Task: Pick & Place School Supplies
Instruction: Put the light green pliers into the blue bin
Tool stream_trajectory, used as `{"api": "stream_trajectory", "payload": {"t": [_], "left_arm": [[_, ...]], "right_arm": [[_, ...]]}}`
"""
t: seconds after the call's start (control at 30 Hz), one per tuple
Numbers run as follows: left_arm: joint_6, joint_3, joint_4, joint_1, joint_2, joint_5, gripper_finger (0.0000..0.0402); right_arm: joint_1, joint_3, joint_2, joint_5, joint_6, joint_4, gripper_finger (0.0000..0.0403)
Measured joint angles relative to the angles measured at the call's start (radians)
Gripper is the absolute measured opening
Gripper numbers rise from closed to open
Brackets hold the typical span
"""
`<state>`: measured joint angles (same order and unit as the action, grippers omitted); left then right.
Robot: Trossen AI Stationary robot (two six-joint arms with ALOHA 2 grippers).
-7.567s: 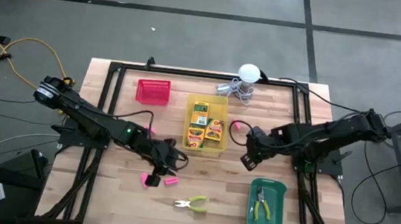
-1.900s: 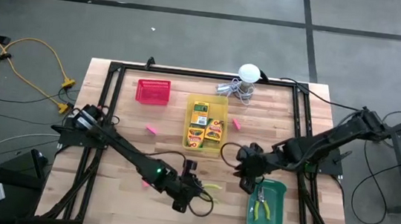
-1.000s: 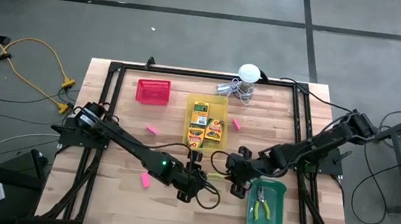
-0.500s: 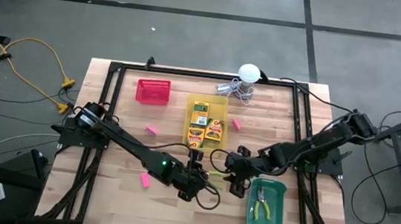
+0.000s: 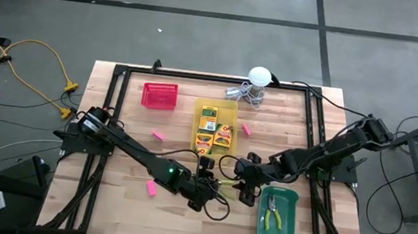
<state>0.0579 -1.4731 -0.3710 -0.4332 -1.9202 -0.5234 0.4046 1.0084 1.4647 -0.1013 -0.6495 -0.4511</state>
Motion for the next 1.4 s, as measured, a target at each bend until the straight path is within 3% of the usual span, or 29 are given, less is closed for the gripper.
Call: {"api": "stream_trajectory", "payload": {"t": [0.17,1.07,1.4], "left_arm": [[0.025,0.0,0.014,-0.003,0.0,-0.05,0.0101],[0.014,0.0,0.017,-0.004,0.0,-0.05,0.0101],[0.009,0.0,0.018,-0.004,0.0,-0.051,0.0101]], "right_arm": [[0.0,0.0,0.0,0.0,0.0,0.0,0.0142],[0.0,0.0,0.0,-0.006,-0.001,0.0,0.014],[0.0,0.0,0.0,-0.024,-0.002,-0.002,0.0083]]}}
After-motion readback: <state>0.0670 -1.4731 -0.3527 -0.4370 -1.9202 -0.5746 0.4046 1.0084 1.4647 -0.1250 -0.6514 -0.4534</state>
